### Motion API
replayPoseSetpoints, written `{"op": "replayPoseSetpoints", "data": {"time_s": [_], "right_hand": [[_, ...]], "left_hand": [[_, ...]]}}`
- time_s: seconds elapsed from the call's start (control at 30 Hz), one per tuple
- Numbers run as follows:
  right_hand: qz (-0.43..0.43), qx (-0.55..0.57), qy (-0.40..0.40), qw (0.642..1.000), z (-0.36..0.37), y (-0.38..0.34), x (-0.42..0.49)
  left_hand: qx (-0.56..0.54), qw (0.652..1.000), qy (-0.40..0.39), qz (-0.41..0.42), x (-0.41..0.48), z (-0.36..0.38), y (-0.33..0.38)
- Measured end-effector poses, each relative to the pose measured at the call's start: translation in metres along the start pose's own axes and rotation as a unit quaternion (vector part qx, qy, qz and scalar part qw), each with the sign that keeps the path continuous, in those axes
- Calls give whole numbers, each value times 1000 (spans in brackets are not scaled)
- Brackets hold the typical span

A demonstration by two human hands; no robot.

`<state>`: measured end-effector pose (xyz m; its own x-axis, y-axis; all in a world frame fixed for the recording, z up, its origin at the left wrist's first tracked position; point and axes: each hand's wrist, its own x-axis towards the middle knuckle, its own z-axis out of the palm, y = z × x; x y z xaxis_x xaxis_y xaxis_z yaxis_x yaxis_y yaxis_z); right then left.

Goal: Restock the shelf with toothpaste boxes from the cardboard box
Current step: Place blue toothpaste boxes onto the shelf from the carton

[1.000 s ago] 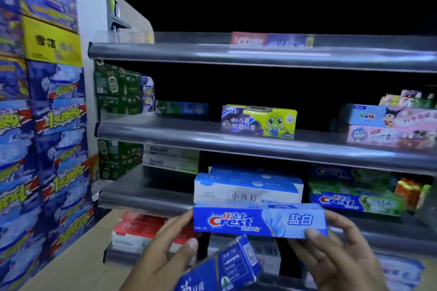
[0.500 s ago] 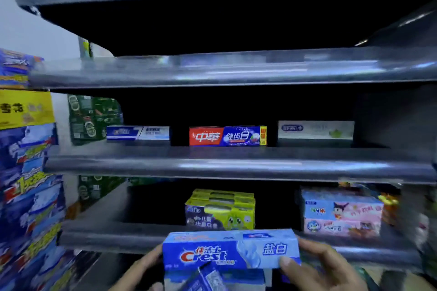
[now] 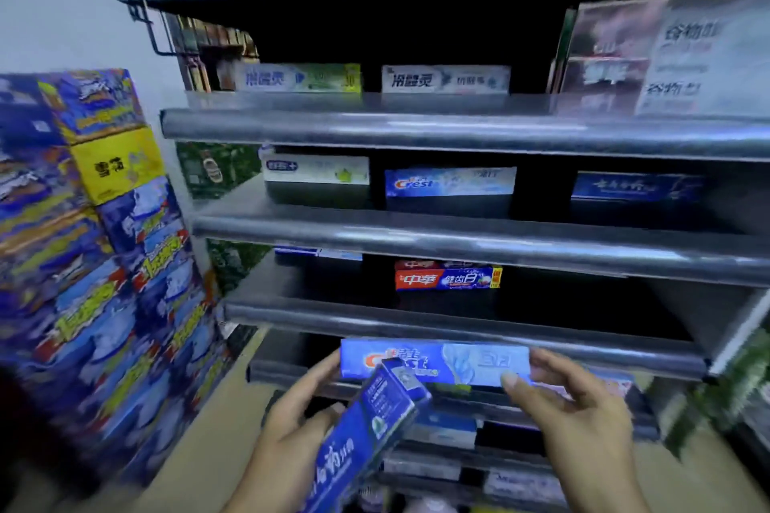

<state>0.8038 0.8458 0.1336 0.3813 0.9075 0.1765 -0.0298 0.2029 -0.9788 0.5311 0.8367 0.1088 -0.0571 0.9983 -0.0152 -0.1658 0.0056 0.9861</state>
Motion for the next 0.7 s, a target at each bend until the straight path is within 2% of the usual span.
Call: {"op": "replayPoseSetpoints", "data": {"time_s": [0.1,0.27,0.43,0.57,0.7], "right_hand": [[23,-7,-24,999,6,-29,-13],[37,-5,-53,998,15,-48,-20],[42,-12,-82,996,26,-47,-13],[39,-9,-107,993,38,-40,-9],[50,-28,-127,990,56,-27,-6]], "left_hand": [[25,999,19,-34,-16,-8,28],[83,994,63,-16,-24,-17,56],[179,981,60,-31,-33,-30,64],[203,976,36,-64,-41,-46,63],[235,970,48,-50,-27,-63,56]]}}
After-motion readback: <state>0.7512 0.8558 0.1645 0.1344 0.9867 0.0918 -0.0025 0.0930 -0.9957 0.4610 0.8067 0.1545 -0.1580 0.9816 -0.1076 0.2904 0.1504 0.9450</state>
